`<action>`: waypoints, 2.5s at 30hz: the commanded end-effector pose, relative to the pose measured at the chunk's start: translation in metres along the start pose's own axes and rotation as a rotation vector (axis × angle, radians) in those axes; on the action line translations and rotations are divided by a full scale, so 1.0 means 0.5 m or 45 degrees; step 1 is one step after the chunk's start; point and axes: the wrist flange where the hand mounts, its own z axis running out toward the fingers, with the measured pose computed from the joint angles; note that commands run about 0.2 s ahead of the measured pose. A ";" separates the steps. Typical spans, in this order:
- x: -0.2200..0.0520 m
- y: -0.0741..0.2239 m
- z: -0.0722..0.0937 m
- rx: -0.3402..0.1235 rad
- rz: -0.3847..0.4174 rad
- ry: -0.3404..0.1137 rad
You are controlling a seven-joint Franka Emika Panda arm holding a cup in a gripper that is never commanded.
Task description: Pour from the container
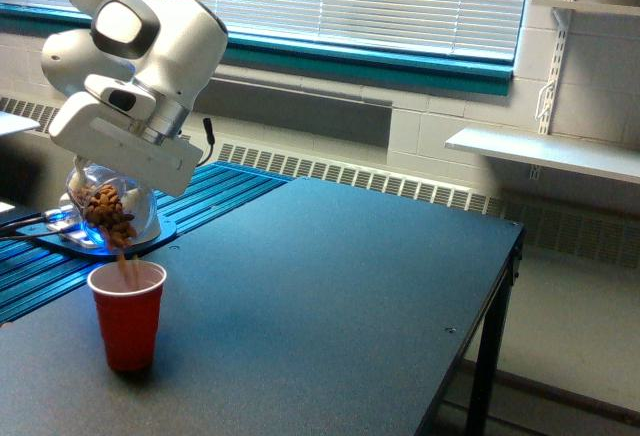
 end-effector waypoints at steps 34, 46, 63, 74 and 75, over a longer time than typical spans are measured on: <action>0.026 -0.016 -0.024 -0.138 -0.015 -0.005; 0.042 -0.012 -0.025 -0.195 -0.052 0.004; 0.054 -0.022 -0.029 -0.228 -0.082 0.010; 0.056 -0.026 -0.039 -0.265 -0.122 -0.015; 0.056 -0.026 -0.040 -0.268 -0.127 -0.015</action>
